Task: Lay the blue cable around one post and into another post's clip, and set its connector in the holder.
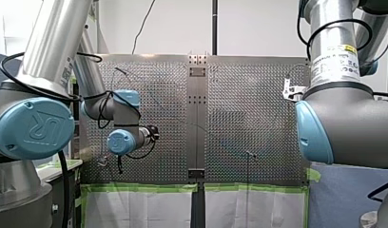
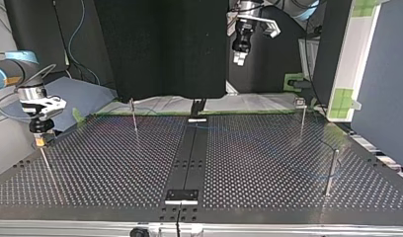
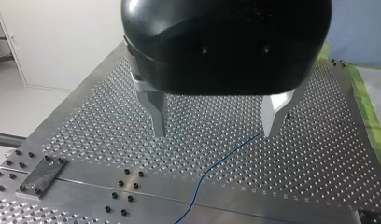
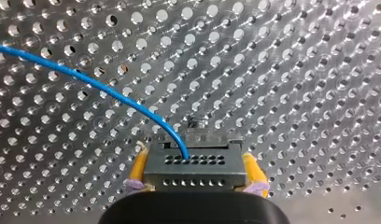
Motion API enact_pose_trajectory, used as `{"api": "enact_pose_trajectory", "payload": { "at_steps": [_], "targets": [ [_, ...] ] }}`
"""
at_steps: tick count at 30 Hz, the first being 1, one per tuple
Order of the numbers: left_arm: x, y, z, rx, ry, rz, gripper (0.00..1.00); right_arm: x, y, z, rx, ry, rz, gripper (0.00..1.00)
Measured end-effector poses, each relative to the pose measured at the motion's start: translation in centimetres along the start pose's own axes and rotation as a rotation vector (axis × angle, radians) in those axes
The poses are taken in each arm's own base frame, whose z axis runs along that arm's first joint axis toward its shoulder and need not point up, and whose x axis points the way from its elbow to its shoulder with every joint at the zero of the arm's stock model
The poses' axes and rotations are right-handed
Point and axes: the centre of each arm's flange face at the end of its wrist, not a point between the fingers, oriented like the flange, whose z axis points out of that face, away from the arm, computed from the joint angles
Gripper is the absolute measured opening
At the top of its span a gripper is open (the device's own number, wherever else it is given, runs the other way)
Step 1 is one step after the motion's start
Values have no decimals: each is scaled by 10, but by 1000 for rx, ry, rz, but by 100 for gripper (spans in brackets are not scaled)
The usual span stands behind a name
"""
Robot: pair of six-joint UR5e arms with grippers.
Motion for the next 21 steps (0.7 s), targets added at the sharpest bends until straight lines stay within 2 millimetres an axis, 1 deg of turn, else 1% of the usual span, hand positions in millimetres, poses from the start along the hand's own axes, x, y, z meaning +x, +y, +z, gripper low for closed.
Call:
{"api": "enact_pose_trajectory", "payload": {
  "at_steps": [10, 21],
  "targets": [
    [0, 1, 1, -4, 0, 0, 100, 0, 4, -1, 17, 1, -7, 0],
    [-1, 1, 3, -2, 5, 2, 100, 0, 3, 0, 47, 6, -20, 0]
  ]
}}
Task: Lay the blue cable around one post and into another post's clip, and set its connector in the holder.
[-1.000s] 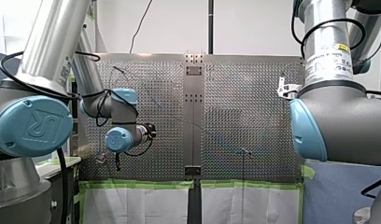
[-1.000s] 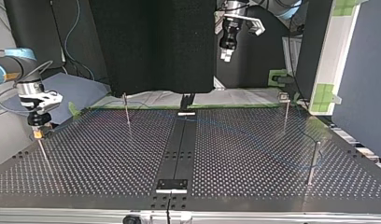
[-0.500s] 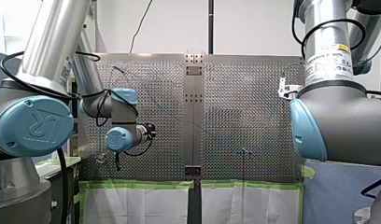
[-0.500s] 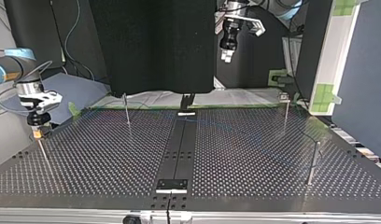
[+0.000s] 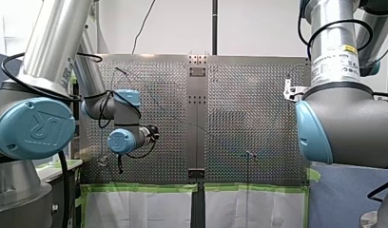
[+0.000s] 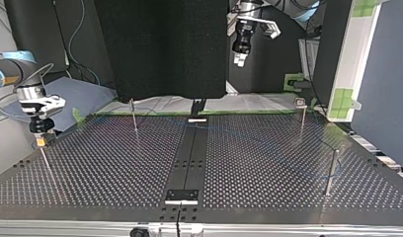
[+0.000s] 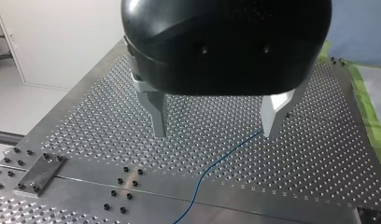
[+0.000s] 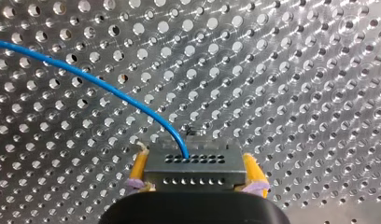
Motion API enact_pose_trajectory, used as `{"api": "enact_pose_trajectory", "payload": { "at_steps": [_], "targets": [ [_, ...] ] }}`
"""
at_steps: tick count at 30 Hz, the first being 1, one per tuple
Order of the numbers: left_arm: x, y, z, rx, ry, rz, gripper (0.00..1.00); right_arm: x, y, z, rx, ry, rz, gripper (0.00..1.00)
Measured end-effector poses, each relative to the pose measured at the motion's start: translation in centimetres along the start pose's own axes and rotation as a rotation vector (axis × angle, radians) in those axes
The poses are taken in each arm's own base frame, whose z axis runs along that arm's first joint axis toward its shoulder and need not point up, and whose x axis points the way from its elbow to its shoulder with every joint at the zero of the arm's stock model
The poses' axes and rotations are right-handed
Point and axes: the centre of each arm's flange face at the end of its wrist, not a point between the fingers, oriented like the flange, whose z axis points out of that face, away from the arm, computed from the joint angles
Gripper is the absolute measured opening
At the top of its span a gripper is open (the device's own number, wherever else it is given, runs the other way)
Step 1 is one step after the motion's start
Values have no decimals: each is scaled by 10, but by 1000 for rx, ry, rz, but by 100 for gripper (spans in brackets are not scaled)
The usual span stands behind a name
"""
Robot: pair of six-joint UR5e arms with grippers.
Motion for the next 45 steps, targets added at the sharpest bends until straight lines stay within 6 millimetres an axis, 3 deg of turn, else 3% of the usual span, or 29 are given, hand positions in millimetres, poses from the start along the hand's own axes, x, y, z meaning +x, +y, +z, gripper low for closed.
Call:
{"api": "enact_pose_trajectory", "payload": {
  "at_steps": [45],
  "targets": [
    [-1, -1, 3, 5, -2, -1, 100, -3, 5, 2, -3, 16, 1, 0]
  ]
}}
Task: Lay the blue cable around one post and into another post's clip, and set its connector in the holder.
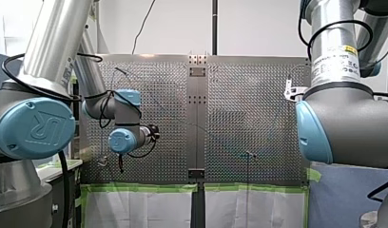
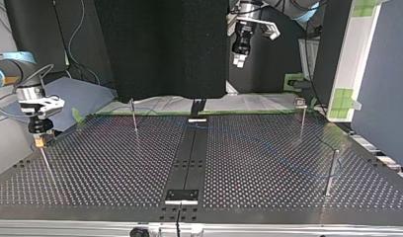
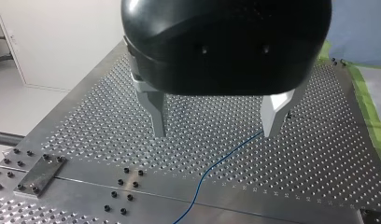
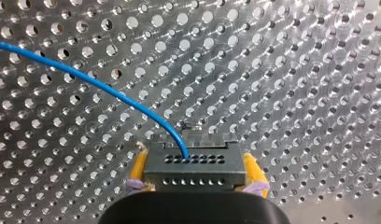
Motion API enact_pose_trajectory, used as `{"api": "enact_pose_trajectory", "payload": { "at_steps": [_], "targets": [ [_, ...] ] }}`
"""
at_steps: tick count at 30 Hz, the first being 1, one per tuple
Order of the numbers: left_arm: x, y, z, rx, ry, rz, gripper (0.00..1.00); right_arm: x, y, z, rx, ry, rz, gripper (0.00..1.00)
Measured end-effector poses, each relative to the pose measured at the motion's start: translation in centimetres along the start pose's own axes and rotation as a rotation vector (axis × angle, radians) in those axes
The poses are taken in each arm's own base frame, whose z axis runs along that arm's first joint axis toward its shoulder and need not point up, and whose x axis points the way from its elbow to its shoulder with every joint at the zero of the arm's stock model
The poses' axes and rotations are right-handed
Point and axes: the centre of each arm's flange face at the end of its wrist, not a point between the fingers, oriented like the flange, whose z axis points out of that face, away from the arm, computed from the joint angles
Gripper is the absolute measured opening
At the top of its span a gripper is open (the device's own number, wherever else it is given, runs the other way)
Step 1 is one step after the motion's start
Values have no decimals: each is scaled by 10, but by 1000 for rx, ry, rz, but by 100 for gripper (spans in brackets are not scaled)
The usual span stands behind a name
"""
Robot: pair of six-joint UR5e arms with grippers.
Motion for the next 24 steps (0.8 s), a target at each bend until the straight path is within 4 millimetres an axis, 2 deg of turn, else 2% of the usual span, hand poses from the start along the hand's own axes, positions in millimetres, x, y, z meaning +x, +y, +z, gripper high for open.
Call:
{"api": "enact_pose_trajectory", "payload": {
  "at_steps": [24],
  "targets": [
    [0, 1, 1, -3, -1, 0, 100, -2, -5, 4, 10, 15, -1, 0]
  ]
}}
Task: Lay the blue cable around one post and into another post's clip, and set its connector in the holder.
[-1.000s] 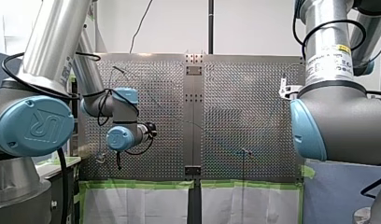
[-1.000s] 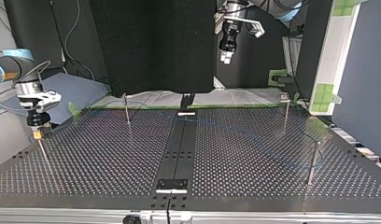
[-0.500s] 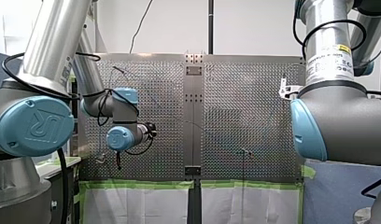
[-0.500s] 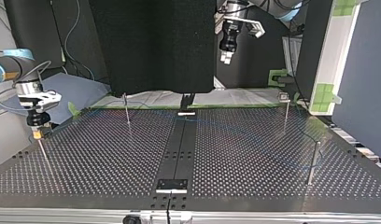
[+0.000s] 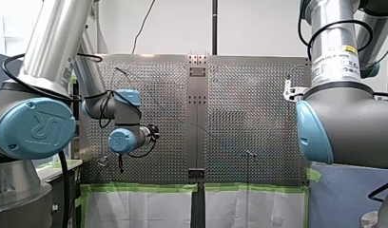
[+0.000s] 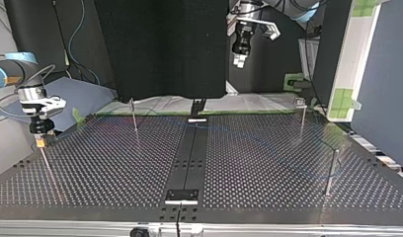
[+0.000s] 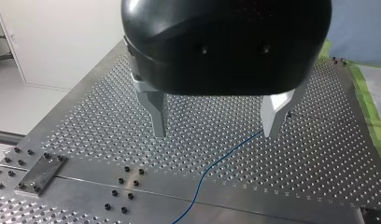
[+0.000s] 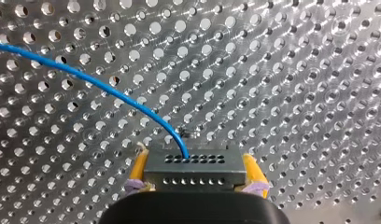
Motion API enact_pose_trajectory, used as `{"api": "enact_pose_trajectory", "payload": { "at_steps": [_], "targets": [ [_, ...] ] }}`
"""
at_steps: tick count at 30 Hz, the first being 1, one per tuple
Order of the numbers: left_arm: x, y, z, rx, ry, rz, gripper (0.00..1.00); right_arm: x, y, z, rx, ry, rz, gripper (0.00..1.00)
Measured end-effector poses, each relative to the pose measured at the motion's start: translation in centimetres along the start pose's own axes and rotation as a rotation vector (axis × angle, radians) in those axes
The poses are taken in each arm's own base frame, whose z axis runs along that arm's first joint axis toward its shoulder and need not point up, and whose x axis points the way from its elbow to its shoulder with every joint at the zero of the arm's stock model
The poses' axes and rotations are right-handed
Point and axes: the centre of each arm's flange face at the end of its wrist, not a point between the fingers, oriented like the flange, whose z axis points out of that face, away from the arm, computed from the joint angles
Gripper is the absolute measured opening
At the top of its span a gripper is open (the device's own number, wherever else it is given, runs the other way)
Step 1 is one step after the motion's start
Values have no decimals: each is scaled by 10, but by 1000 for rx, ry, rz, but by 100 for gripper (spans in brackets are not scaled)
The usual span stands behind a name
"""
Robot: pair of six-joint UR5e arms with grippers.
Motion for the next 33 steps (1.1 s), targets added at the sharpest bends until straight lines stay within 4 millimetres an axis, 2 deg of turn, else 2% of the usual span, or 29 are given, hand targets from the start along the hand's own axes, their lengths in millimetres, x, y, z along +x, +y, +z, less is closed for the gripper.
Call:
{"api": "enact_pose_trajectory", "payload": {
  "at_steps": [16, 17, 18, 19, 20, 21, 23, 24, 25, 26, 27, 28, 33],
  "targets": [
    [0, 1, 0, -2, 0, 0, 100, 0, -2, 1, 4, -1, -10, 0],
    [0, 1, 0, -2, 0, 0, 100, 0, -2, 1, 3, -1, -10, 11],
    [0, 1, 0, -2, 1, 0, 100, 0, -2, 1, 3, -2, -10, 11],
    [0, 1, 0, -2, 1, 0, 100, 0, -2, 0, 3, -3, -10, 25],
    [0, 1, 0, -2, 0, 0, 100, 0, -2, 0, 3, -3, -11, 35],
    [0, 1, 0, -2, 0, 0, 100, -1, -2, 0, 2, -3, -12, 35],
    [0, 1, 0, -2, 0, 0, 100, -1, -2, 0, 2, -4, -14, 64],
    [0, 1, 0, -2, 0, 0, 100, -1, -2, 0, 1, -5, -14, 64],
    [0, 1, 0, -2, 0, 0, 100, -1, -2, 0, 0, -5, -15, 75],
    [0, 1, 0, -2, 1, 0, 100, -1, -1, 0, -3, -5, -15, 91],
    [0, 1, 0, -2, 1, 0, 100, -1, -1, 0, -8, -6, -14, 91],
    [0, 1, 0, -2, 1, 0, 100, -1, 0, 0, -11, -8, -13, 99],
    [0, 1, 0, -3, 1, 0, 100, -2, 0, -1, -19, -9, -12, 99]
  ]
}}
